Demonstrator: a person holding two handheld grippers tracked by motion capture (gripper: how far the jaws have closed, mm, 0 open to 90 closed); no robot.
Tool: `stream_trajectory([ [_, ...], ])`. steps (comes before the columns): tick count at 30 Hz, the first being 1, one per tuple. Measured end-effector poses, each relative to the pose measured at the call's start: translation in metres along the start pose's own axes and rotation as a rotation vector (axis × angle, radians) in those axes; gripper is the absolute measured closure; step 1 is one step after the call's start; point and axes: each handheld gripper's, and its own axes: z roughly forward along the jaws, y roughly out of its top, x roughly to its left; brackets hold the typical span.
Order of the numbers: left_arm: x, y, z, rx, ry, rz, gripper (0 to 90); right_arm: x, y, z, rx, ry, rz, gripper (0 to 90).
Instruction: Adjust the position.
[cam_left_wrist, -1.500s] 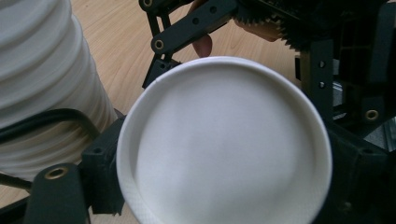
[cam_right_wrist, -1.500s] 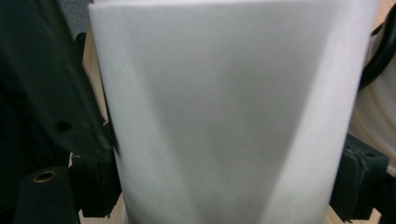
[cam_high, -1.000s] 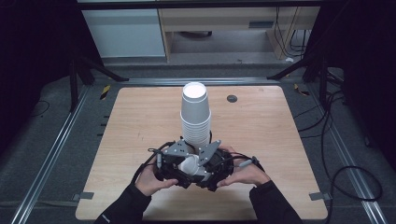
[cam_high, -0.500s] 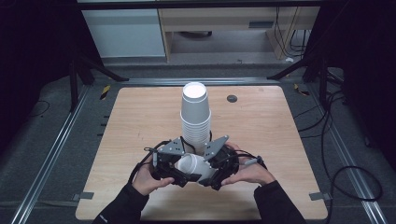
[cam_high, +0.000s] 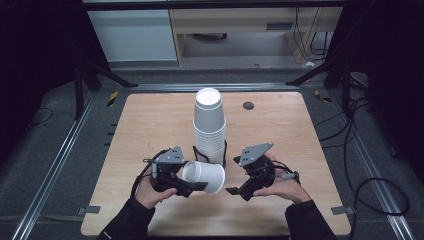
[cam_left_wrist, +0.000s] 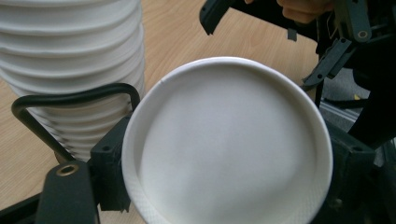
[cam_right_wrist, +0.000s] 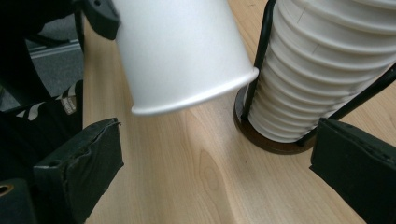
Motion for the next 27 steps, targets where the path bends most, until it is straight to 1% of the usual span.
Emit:
stream_trajectory([
  [2,0.0,0.0,-0.001,-0.014,-0.006,0.001,20.7,0.001,-0.004,-0.002,-0.02,0.014,0.01,2.3],
  [5,-0.002,0.001,0.0,-0.032,-0.011,0.008,20.6,0.001,-0.008,-0.005,-0.023,0.014,0.017,2.3],
  [6,-0.002,0.002,0.0,-0.04,-0.018,0.012,20.6,0.001,-0.01,-0.006,-0.033,0.017,0.022,2.3],
  [7,-0.004,0.003,0.002,-0.05,-0.04,0.013,20.6,0.002,-0.013,-0.007,-0.048,0.03,0.033,2.3],
  [9,-0.005,0.004,0.002,-0.055,-0.041,0.02,20.6,0.003,-0.015,-0.006,-0.053,0.038,0.037,2.3],
  [10,-0.005,0.004,0.003,-0.056,-0.049,0.021,20.6,0.003,-0.016,-0.006,-0.052,0.039,0.037,2.3],
  [11,-0.006,0.005,0.004,-0.062,-0.059,0.034,20.6,0.004,-0.017,-0.004,-0.051,0.045,0.039,2.2],
  [12,-0.006,0.005,0.004,-0.062,-0.059,0.034,20.6,0.004,-0.017,-0.004,-0.051,0.045,0.039,2.2],
  [13,-0.008,0.007,0.006,-0.071,-0.067,0.039,20.6,0.004,-0.018,-0.002,-0.057,0.062,0.046,2.2],
  [14,-0.008,0.007,0.006,-0.071,-0.067,0.039,20.6,0.004,-0.018,-0.002,-0.057,0.062,0.046,2.2],
  [15,-0.009,0.008,0.006,-0.081,-0.082,0.042,20.6,0.004,-0.018,0.001,-0.061,0.08,0.049,2.1],
  [19,-0.01,0.009,0.007,-0.094,-0.095,0.046,20.6,0.005,-0.017,0.005,-0.064,0.095,0.047,2.1],
  [21,-0.011,0.009,0.008,-0.099,-0.1,0.049,20.6,0.005,-0.016,0.007,-0.068,0.11,0.047,2.1],
  [25,-0.013,0.011,0.009,-0.102,-0.115,0.053,20.7,0.005,-0.014,0.009,-0.093,0.142,0.054,2.1],
  [27,-0.015,0.012,0.01,-0.108,-0.129,0.061,20.7,0.005,-0.014,0.011,-0.095,0.147,0.058,2.1],
])
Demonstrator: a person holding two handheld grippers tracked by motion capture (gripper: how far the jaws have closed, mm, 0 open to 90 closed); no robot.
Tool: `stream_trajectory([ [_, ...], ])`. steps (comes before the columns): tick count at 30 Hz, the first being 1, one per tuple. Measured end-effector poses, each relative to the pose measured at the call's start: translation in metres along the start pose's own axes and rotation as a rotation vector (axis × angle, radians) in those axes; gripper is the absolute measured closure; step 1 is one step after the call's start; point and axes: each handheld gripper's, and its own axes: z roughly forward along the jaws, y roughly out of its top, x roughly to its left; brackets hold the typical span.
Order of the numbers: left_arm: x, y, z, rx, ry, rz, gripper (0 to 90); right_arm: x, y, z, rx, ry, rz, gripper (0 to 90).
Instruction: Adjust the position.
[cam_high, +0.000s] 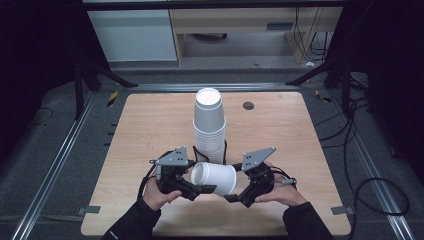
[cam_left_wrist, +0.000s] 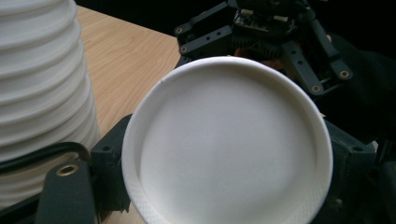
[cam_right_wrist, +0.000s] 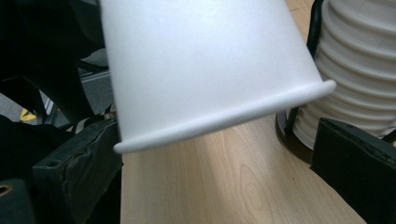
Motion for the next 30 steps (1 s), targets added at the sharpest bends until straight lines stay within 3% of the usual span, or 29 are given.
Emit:
stream_trajectory([
  [9,-0.0061,0.0028,0.0061,-0.001,-0.024,0.019,20.8,0.0013,0.0017,0.005,-0.017,0.043,-0.003,2.1],
  [18,-0.0071,0.0026,0.0079,-0.003,-0.036,0.022,21.2,0.0019,0.0005,0.0083,-0.039,0.081,-0.013,8.0],
  [30,-0.0064,0.0015,0.0089,0.004,-0.03,0.02,20.3,0.0009,0.0001,0.0079,-0.023,0.082,-0.009,9.8],
])
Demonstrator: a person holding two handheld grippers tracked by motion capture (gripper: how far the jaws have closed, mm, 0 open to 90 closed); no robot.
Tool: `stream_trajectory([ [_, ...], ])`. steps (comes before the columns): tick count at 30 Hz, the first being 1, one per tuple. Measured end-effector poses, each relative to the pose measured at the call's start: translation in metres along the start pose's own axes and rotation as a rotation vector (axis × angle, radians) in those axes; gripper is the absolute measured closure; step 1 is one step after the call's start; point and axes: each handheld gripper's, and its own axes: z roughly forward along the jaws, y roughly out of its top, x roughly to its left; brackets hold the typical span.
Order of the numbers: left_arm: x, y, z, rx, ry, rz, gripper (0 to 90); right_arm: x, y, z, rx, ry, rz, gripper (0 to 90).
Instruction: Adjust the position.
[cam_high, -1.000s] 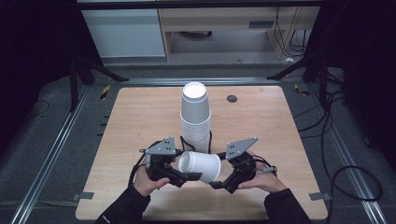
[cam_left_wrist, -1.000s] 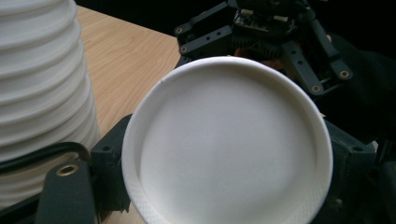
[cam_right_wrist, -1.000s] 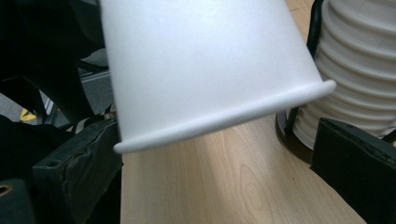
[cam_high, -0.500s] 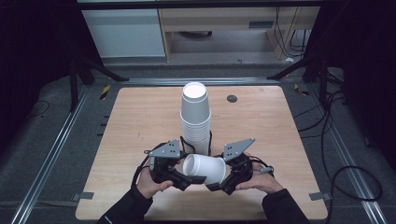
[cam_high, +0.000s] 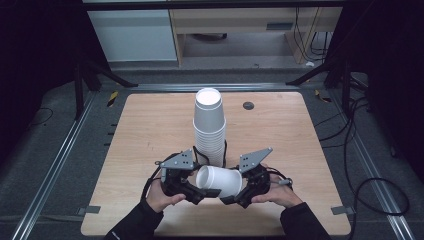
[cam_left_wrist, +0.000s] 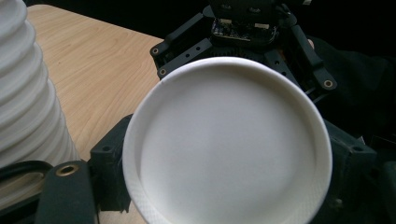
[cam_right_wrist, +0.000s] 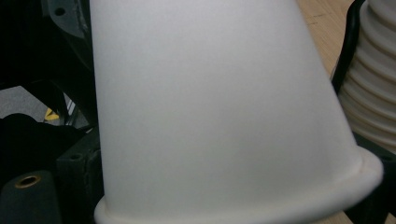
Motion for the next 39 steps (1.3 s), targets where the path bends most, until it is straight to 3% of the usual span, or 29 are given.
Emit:
stream_trajectory([
  [7,0.002,0.002,-0.008,0.016,0.007,0.001,14.8,-0.001,-0.001,-0.002,0.042,-0.02,-0.009,9.8],
  [10,0.005,0.002,-0.016,0.025,0.025,-0.001,14.4,-0.004,0.002,-0.009,0.079,-0.069,-0.031,9.8],
  [16,0.01,0.001,-0.028,0.053,0.051,-0.01,12.0,-0.007,0.007,-0.019,0.102,-0.108,-0.059,9.8],
  [26,0.014,-0.015,-0.022,0.113,0.084,-0.026,10.8,-0.009,0.022,-0.015,0.211,-0.155,-0.126,9.8],
  [28,0.013,-0.016,-0.02,0.123,0.084,-0.023,10.5,-0.009,0.027,-0.01,0.257,-0.163,-0.153,9.8],
  [39,0.012,-0.016,-0.011,0.144,0.075,-0.029,9.8,-0.005,0.036,0.008,0.362,-0.163,-0.212,9.8],
])
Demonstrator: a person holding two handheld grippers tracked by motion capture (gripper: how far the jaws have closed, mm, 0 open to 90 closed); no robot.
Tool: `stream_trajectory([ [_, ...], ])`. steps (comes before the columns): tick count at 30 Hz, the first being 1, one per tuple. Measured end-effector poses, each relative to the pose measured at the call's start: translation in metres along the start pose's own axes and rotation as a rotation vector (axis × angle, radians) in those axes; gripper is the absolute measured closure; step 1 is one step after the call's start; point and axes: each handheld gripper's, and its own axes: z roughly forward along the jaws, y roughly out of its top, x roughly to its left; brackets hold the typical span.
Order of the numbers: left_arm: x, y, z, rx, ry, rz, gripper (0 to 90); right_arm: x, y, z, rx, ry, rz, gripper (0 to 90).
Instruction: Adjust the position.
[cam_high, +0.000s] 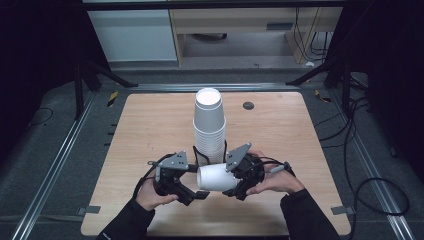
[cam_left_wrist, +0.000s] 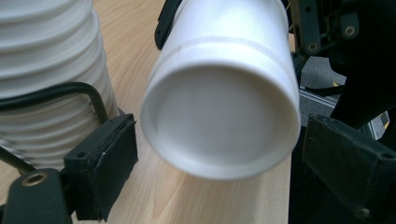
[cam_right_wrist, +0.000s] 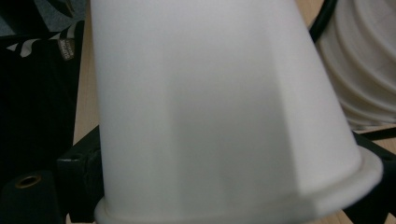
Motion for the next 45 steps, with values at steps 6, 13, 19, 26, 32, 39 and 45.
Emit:
stream_trajectory([
  [6,0.001,0.0,0.003,0.012,-0.001,-0.004,10.0,0.004,0.007,0.009,0.043,0.003,-0.025,9.8],
  [13,0.001,0.0,0.009,0.036,0.006,0.0,10.5,0.006,0.017,0.015,0.05,0.006,-0.045,9.8],
  [19,0.0,0.0,0.011,0.045,0.016,-0.005,15.5,0.006,0.021,0.018,0.051,-0.002,-0.051,9.7],
  [26,0.0,-0.001,0.009,0.046,0.006,0.003,18.2,0.007,0.023,0.018,0.056,0.006,-0.055,9.7],
  [32,0.0,-0.001,0.009,0.049,-0.006,0.004,19.2,0.007,0.022,0.018,0.059,0.014,-0.057,9.2],
  [39,0.001,-0.001,0.008,0.045,-0.012,0.002,19.3,0.007,0.022,0.019,0.04,0.02,-0.048,7.3],
  [45,0.004,-0.003,0.005,0.05,-0.002,-0.001,19.3,0.004,0.018,0.01,-0.006,0.026,-0.013,3.8],
])
